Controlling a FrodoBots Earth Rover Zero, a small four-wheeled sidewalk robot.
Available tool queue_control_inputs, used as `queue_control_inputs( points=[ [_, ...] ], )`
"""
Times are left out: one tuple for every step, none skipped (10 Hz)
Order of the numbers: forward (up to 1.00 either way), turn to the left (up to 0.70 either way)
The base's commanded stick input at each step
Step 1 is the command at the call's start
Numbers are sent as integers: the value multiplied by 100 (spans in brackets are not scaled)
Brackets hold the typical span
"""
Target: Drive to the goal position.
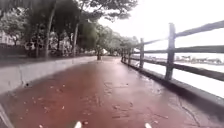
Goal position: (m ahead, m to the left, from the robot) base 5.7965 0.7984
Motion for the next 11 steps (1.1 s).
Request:
queue_control_inputs(
  points=[
    [50,0],
    [50,0],
    [50,0],
    [50,0],
    [50,0],
    [50,0],
    [50,0],
    [50,0],
    [50,0],
    [50,0],
    [50,0]
  ],
)
